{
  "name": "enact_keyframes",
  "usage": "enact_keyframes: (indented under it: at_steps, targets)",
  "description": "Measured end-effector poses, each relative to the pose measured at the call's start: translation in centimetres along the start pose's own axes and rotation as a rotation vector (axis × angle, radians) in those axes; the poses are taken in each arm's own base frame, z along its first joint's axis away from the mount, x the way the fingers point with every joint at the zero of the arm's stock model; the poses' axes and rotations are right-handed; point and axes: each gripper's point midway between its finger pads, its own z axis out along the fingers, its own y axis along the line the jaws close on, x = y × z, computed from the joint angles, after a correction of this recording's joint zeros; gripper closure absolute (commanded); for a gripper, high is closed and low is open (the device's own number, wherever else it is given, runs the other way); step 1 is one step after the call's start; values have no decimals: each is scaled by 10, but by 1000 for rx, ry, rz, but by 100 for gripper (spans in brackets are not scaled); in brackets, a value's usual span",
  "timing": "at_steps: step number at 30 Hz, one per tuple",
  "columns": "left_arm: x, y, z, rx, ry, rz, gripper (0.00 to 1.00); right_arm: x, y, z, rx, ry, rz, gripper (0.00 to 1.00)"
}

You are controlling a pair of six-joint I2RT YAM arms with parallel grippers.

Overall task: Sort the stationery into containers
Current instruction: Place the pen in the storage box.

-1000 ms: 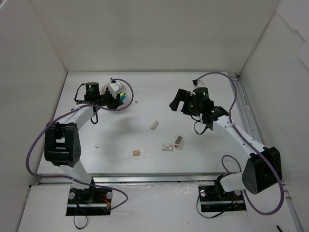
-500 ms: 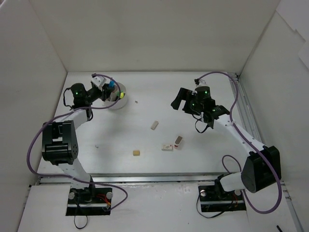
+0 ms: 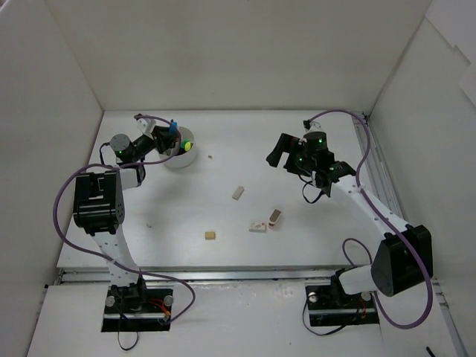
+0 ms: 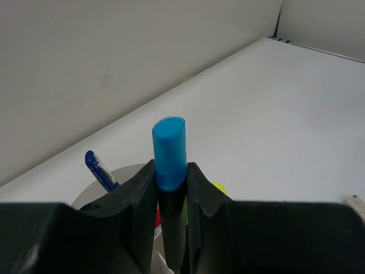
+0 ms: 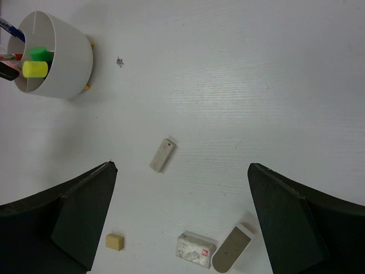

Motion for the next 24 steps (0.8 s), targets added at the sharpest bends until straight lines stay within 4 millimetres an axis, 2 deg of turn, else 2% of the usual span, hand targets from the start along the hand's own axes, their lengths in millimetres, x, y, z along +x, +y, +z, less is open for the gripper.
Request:
enact_keyframes:
  at_steps: [7,24]
  targets:
    - [7,9,5,6,-6,-22,100,-3,-4,0,8,-6,7,2]
    - [13,11,5,4,-14,-31,99,-4,-4,1,6,-10,11,2]
